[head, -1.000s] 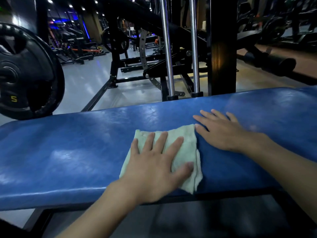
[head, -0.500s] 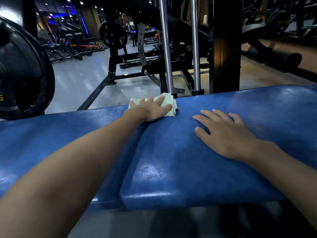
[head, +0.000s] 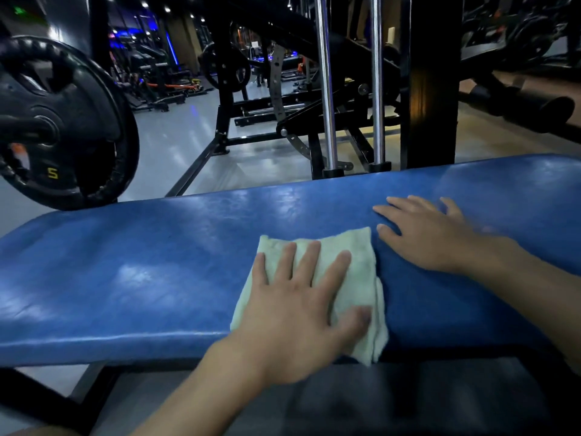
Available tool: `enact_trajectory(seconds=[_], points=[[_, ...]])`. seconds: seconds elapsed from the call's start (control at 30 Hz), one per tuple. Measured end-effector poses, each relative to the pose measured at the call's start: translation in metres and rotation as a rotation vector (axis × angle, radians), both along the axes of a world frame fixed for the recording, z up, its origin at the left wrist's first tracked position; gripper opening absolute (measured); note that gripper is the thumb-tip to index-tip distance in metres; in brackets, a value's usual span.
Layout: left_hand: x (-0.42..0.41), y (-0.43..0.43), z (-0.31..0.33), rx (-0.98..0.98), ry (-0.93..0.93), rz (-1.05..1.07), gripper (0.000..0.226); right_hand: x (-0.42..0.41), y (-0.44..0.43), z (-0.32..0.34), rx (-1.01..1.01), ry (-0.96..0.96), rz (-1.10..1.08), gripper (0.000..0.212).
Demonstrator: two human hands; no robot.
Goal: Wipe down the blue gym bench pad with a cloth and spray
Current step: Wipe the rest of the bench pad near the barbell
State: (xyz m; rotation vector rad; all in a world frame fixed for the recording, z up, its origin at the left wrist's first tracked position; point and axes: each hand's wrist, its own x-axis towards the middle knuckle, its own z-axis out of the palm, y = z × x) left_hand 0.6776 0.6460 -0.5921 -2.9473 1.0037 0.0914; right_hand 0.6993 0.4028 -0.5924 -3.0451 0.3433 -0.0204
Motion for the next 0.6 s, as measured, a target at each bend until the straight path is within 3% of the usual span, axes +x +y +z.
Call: enact_trajectory(seconds=[0.07,0.17,0.3,0.6], points=[[-0.007,0.004,0.001,-0.007,0.008,0.002,0.085,0.005,0.003,0.007,-0.07,-0.024,0.011,0.053],[0.012,-0.001,0.003,-0.003,0.023,0.022,0.088,0.014,0.009,0.012,0.074,-0.092,0.002,0.054],[0.074,-0.017,0.003,0.007,0.057,0.082,0.077,0.019,0.012,-0.006,0.093,-0.002,0.015,0.055],[0.219,-0.058,0.014,-0.007,0.087,0.206,0.073,0.021,0.011,-0.014,0.079,-0.11,0.017,0.051]])
